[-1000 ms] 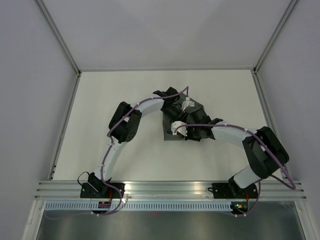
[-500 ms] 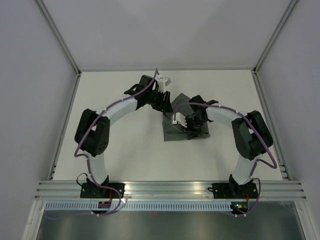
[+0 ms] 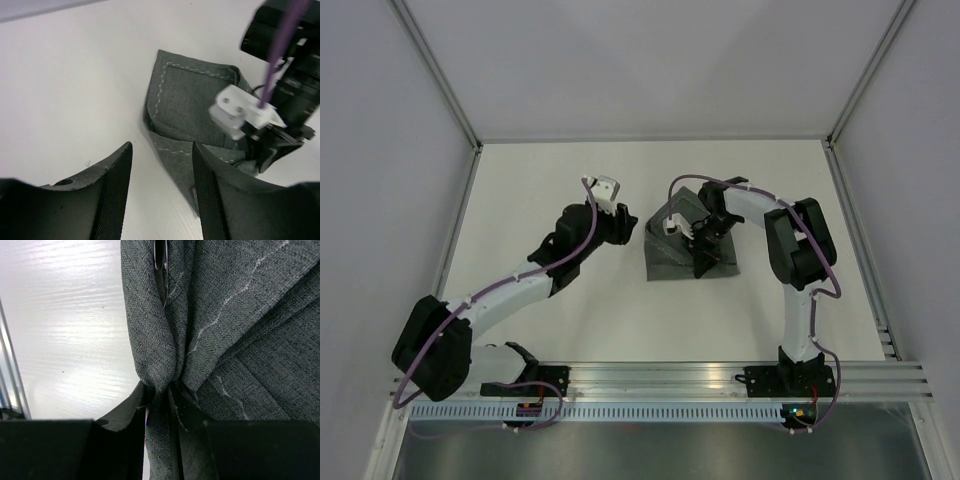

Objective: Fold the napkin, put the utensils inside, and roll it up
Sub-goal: Roll the napkin with the utensil

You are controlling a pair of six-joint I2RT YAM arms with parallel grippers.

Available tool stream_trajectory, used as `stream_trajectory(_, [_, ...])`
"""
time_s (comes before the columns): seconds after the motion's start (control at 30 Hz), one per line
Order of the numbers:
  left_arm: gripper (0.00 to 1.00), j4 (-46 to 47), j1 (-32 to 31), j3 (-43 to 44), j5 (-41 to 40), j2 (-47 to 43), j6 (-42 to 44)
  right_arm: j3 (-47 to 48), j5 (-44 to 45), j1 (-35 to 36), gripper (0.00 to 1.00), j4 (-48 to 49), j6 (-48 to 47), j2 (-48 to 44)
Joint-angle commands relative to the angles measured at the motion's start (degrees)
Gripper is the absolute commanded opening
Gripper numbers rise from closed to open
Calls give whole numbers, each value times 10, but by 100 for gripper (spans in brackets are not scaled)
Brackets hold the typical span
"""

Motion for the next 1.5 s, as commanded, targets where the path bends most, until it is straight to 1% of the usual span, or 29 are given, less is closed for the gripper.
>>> stream_trajectory(0.0, [57, 160, -82, -75, -115, -48, 110, 11, -16, 4, 17, -53, -33, 65])
stream_trajectory(0.03, [57, 191, -104, -87, -134, -52, 146, 23, -16, 2, 17, -58, -33, 76])
stream_trajectory(0.07, [58, 198, -146, -94, -140, -52, 170, 28, -16, 2, 17, -62, -34, 83])
stream_trajectory(0.2, [60, 233, -228, -118, -168, -14, 279, 52, -19, -3, 17, -85, -37, 107])
stream_trajectory(0.27, [60, 245, -268, -123, -174, 6, 307, 62, -23, -5, 17, -90, -39, 118])
stream_trajectory(0.37, [63, 251, -305, -110, -175, 61, 352, 76, -24, -10, 17, -103, -41, 134])
stream_trajectory(0.47, [64, 228, -335, -71, -170, 127, 406, 91, -26, -14, 17, -119, -46, 147])
stream_trajectory(0.57, [65, 221, -348, -54, -161, 178, 425, 94, -26, -17, 17, -121, -46, 153])
stream_trajectory(0.67, [66, 220, -350, -36, -155, 212, 449, 97, -25, -21, 16, -124, -48, 156])
stream_trajectory(0.87, [67, 190, -350, -2, -136, 260, 470, 102, -26, -27, 16, -131, -52, 165])
stream_trajectory(1.0, [67, 188, -350, 19, -133, 297, 485, 104, -25, -31, 16, -133, -53, 168])
stream_trajectory(1.27, [66, 164, -347, 51, -131, 347, 475, 115, -30, -35, 16, -147, -57, 177])
stream_trajectory(1.3, [65, 152, -346, 56, -128, 352, 468, 117, -30, -36, 16, -148, -57, 176])
stream_trajectory(1.4, [58, 141, -336, 58, -118, 360, 450, 120, -30, -36, 16, -153, -59, 178])
stream_trajectory(1.43, [49, 132, -332, 58, -115, 360, 446, 121, -31, -36, 16, -154, -60, 178])
stream_trajectory(1.47, [45, 126, -329, 59, -112, 362, 439, 122, -32, -38, 16, -156, -60, 178])
